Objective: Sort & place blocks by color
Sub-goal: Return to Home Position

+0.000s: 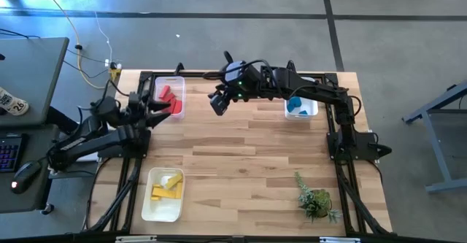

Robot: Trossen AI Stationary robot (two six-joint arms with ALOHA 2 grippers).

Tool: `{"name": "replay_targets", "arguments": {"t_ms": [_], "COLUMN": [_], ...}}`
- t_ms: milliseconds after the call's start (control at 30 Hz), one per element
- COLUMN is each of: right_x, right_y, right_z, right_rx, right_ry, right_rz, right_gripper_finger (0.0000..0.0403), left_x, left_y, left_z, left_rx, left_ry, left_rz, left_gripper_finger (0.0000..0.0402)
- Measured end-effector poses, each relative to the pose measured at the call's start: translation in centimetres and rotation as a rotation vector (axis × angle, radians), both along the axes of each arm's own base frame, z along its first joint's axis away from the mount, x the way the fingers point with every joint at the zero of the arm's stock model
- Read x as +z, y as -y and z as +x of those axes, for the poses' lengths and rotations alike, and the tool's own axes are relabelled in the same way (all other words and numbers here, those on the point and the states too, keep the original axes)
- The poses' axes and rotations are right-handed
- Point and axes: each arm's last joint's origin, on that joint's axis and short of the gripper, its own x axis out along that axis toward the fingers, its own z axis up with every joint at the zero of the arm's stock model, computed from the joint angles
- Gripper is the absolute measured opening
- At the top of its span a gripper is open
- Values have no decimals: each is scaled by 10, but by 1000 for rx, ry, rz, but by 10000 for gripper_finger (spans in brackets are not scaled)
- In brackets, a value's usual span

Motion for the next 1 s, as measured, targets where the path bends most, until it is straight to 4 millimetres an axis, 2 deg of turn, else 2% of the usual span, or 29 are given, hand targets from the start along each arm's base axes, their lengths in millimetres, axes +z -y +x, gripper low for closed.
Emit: {"name": "replay_targets", "arguments": {"t_ms": [100,267,533,767,1000], "right_x": [-2,-1,7,37,65], "right_y": [1,1,1,2,0], "right_z": [-2,-13,-51,-97,-139], "right_rx": [1,33,-32,-78,-94], "right_ry": [-24,-101,-299,-337,-318], "right_rz": [0,-1,-125,-249,-366], "right_gripper_finger": [207,207,207,207,207], "left_x": [-12,-27,-63,-76,-78], "left_y": [1,-4,-14,-16,-16], "left_z": [-2,9,21,24,25], "left_rx": [-1,-24,33,71,70], "left_ry": [66,148,278,187,117], "left_rz": [50,62,8,-40,86], "left_gripper_finger": [198,197,197,197,197]}}
